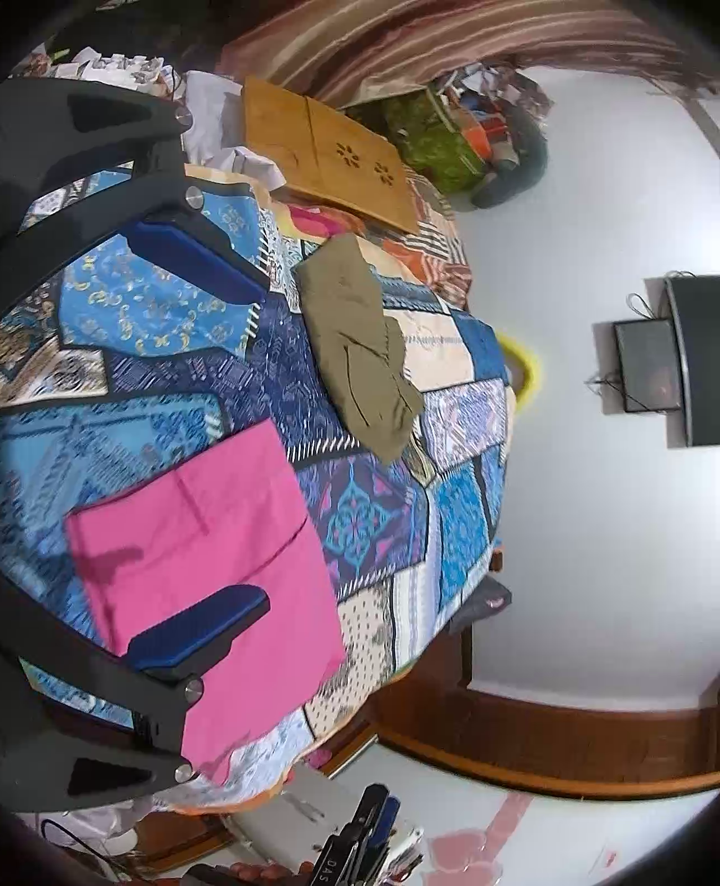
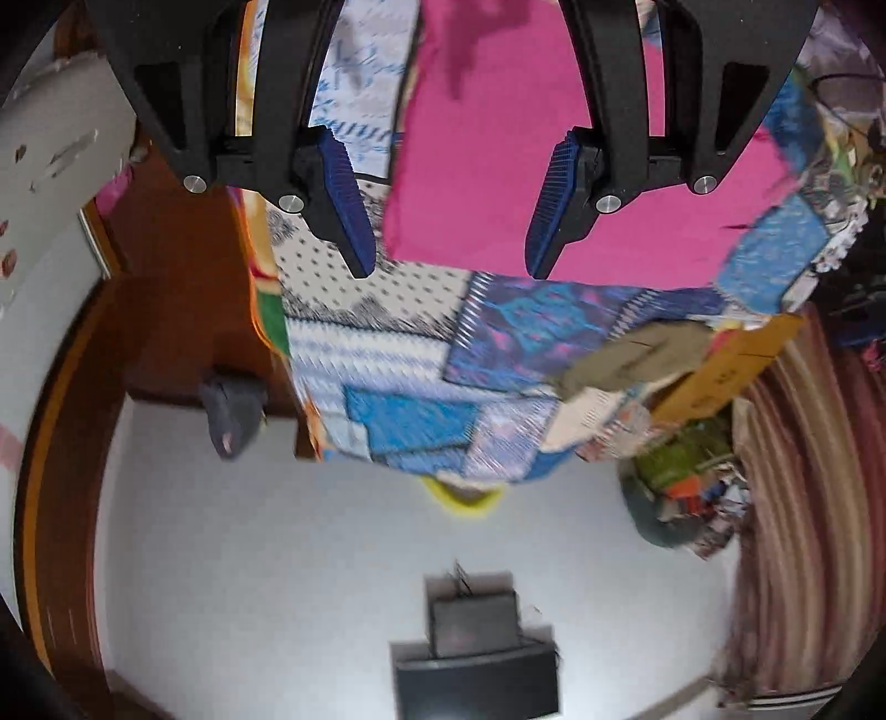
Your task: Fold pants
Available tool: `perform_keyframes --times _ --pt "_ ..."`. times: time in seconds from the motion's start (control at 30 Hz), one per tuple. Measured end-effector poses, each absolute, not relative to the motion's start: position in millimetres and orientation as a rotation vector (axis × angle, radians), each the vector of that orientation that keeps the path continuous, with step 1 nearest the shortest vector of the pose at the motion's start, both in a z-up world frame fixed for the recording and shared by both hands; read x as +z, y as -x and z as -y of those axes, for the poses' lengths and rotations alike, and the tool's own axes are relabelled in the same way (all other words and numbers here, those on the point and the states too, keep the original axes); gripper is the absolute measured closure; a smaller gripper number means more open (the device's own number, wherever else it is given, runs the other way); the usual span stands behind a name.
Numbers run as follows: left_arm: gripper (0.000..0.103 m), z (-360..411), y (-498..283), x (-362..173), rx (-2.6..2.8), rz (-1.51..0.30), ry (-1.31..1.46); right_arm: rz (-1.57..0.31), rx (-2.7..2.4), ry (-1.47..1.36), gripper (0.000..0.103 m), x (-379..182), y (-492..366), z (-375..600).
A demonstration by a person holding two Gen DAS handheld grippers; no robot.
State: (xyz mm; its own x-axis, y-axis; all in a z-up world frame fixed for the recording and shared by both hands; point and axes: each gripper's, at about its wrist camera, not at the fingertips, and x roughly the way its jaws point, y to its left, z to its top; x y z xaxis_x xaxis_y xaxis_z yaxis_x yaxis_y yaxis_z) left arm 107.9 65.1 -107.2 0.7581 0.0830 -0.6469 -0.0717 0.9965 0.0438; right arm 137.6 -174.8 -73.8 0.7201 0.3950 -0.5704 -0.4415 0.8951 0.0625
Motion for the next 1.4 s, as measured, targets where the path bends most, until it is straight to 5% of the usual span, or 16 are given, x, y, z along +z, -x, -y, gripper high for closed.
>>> perform_keyframes --times 0.4,0.5,1.0,1.4 --pt "0.0 -38.2 -68.0 -132.8 0.044 -0.752 0.124 -0.582 0.522 0.118 0.05 -91.8 -101.0 146.4" --pt "0.0 -37.8 -63.2 -146.6 0.043 -0.785 0.18 -0.583 0.475 0.15 0.043 -107.3 -97.7 144.0" --pt "0.001 -12.2 -73.6 -213.2 -0.086 -1.004 0.381 -0.756 0.506 0.093 0.043 -178.6 -107.8 141.6" --pt "0.001 -23.6 -98.5 -215.1 -0.007 -1.016 0.535 -0.817 0.551 0.094 0.043 -199.3 -108.5 137.8"
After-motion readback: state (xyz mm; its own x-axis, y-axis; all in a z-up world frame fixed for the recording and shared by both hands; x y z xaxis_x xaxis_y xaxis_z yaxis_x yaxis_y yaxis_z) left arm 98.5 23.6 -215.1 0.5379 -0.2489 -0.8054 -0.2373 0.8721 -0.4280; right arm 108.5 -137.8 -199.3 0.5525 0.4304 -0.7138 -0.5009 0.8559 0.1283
